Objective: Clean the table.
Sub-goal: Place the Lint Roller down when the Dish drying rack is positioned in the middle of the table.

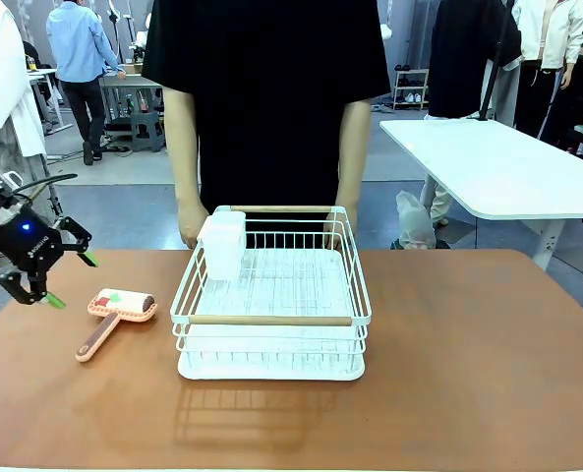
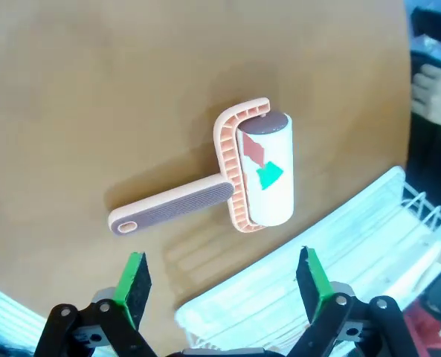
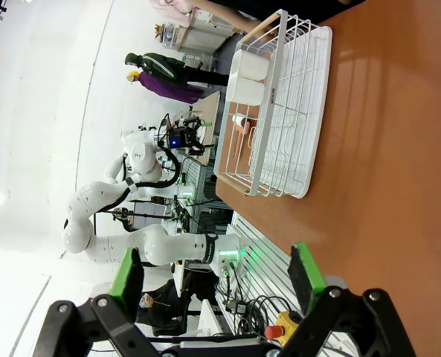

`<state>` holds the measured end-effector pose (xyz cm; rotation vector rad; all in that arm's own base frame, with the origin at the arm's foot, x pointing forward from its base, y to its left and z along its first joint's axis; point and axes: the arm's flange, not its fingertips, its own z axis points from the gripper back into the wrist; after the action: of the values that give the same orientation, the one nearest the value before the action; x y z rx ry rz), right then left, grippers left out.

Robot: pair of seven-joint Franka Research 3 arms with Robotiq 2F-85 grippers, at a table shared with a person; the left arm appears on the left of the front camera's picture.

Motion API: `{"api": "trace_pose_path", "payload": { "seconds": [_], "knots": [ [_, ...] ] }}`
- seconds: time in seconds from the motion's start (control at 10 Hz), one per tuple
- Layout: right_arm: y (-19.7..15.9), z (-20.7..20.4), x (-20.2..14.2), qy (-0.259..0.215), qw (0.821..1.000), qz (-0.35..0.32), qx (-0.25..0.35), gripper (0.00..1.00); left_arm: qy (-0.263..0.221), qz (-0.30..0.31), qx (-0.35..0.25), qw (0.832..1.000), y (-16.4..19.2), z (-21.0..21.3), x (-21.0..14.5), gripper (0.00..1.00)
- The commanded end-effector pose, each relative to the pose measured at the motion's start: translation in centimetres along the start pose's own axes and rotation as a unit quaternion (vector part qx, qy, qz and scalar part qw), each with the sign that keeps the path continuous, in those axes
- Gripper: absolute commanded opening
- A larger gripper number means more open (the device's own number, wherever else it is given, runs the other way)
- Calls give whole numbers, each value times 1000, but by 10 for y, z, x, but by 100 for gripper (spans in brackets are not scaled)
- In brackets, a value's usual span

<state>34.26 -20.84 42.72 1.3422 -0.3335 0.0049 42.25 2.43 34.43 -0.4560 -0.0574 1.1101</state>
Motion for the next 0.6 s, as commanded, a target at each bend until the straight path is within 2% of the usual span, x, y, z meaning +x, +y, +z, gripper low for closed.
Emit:
{"api": "trace_pose_path", "payload": {
  "seconds": [0.0,0.3,0.5],
  "knots": [
    [3,1,0,-1,1000,5,2,100,10,-62,34,997,32,31,-24,100],
    [3,1,0,-1,1000,5,2,100,2,-77,22,997,31,49,-20,100],
    [3,1,0,-1,1000,5,2,100,-25,-57,37,997,27,50,-24,100]
  ]
}}
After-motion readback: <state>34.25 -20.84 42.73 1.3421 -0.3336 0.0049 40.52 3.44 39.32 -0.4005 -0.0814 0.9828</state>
